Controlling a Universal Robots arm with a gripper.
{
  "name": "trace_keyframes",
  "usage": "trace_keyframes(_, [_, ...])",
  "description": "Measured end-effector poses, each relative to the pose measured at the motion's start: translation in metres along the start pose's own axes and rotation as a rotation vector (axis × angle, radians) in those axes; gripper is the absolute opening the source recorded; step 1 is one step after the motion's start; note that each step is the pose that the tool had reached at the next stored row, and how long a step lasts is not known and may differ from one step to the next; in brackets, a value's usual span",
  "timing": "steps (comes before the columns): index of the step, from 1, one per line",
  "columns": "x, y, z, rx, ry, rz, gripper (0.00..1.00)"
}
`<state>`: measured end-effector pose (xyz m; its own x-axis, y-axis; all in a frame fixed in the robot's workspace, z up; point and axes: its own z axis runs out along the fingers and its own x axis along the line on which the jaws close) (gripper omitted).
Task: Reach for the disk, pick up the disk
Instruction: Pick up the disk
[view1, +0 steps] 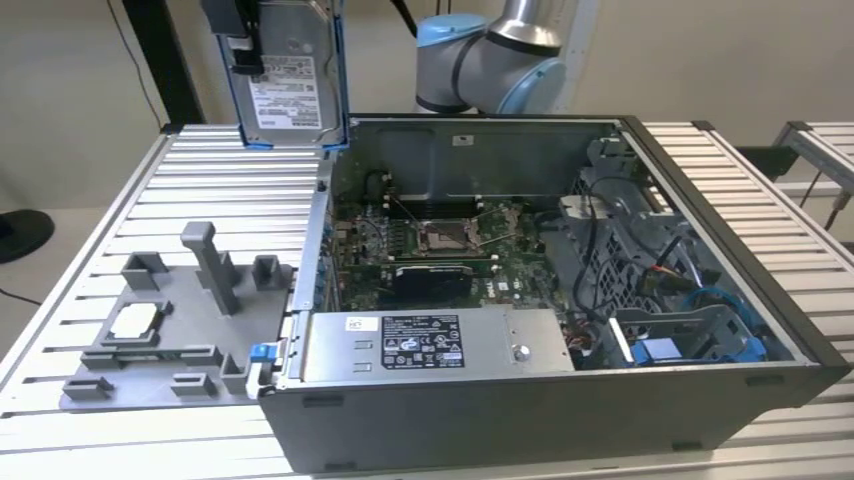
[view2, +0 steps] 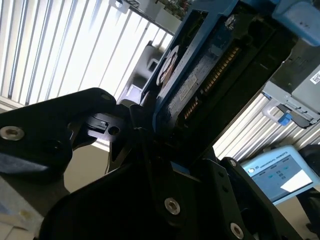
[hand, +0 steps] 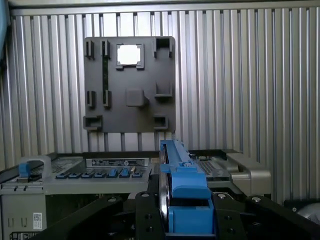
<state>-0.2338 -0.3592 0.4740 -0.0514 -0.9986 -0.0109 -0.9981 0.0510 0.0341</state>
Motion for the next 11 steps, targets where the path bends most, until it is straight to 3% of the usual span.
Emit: trace_keyframes(11, [-0.0013, -0.0253, -0.0008, 0.0, 0.0, 0.0, 0.0])
